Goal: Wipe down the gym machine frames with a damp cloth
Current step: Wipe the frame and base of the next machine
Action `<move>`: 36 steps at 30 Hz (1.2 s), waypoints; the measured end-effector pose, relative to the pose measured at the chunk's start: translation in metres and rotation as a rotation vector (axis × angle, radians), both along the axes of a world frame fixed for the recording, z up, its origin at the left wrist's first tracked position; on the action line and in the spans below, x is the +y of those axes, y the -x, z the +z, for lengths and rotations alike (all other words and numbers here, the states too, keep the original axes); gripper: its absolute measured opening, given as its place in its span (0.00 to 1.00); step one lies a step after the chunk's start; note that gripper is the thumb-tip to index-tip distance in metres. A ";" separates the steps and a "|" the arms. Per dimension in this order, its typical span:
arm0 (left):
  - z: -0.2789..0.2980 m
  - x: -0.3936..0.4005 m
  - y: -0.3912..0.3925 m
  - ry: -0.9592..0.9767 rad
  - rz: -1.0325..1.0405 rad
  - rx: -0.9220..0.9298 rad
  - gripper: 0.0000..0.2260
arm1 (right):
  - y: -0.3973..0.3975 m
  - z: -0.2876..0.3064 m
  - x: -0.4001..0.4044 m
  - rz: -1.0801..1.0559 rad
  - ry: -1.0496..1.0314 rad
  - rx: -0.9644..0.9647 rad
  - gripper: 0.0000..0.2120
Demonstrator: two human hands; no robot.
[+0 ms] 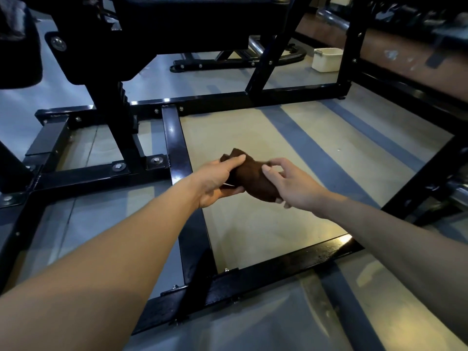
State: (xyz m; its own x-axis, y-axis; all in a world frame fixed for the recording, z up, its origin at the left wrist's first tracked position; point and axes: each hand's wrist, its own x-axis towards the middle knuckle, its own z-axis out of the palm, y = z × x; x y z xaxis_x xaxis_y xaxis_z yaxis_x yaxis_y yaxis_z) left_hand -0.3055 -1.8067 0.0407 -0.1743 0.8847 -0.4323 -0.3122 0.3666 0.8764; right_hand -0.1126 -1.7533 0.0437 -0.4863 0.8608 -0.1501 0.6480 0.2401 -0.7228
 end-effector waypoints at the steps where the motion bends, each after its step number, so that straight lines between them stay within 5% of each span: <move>1: -0.003 0.004 -0.003 0.009 0.044 0.014 0.13 | -0.004 0.000 0.004 0.035 -0.081 -0.162 0.26; 3: -0.010 0.011 -0.008 0.016 0.095 0.030 0.09 | -0.011 0.003 0.008 0.058 -0.194 -0.259 0.31; 5: -0.013 0.016 -0.015 0.020 0.069 0.025 0.07 | -0.011 0.004 0.004 0.079 -0.227 -0.117 0.30; 9: -0.015 0.022 -0.025 0.020 -0.023 -0.034 0.05 | -0.002 -0.011 -0.013 0.124 -0.335 -0.030 0.15; 12: -0.020 0.024 -0.033 -0.032 -0.088 -0.007 0.07 | -0.011 -0.015 -0.017 -0.045 -0.336 0.019 0.12; 19: -0.030 0.020 -0.075 -0.057 -0.203 0.459 0.10 | -0.033 -0.040 -0.029 -0.192 -0.119 -0.101 0.11; 23: -0.031 0.031 -0.109 -0.085 -0.235 0.394 0.15 | -0.061 -0.031 -0.010 -0.263 -0.083 0.021 0.22; 26: -0.033 0.041 -0.123 -0.091 -0.166 0.322 0.19 | -0.073 -0.029 0.004 -0.129 -0.042 0.057 0.36; 30: -0.039 0.038 -0.121 -0.053 -0.152 0.332 0.18 | -0.085 -0.036 0.004 0.064 0.242 0.035 0.34; 33: -0.044 0.037 -0.131 -0.012 -0.135 0.345 0.10 | -0.095 -0.049 0.011 0.152 0.175 -0.047 0.41; 36: -0.043 0.040 -0.148 0.090 -0.219 0.316 0.14 | -0.113 -0.062 0.023 0.108 0.040 -0.084 0.43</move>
State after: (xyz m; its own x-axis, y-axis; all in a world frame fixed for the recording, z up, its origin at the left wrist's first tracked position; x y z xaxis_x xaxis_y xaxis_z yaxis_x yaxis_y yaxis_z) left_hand -0.1575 -1.7672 -0.0022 -0.1223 0.8769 -0.4648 0.0624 0.4742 0.8782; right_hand 0.0006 -1.7302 -0.0181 -0.5605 0.7963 -0.2276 0.6784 0.2838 -0.6776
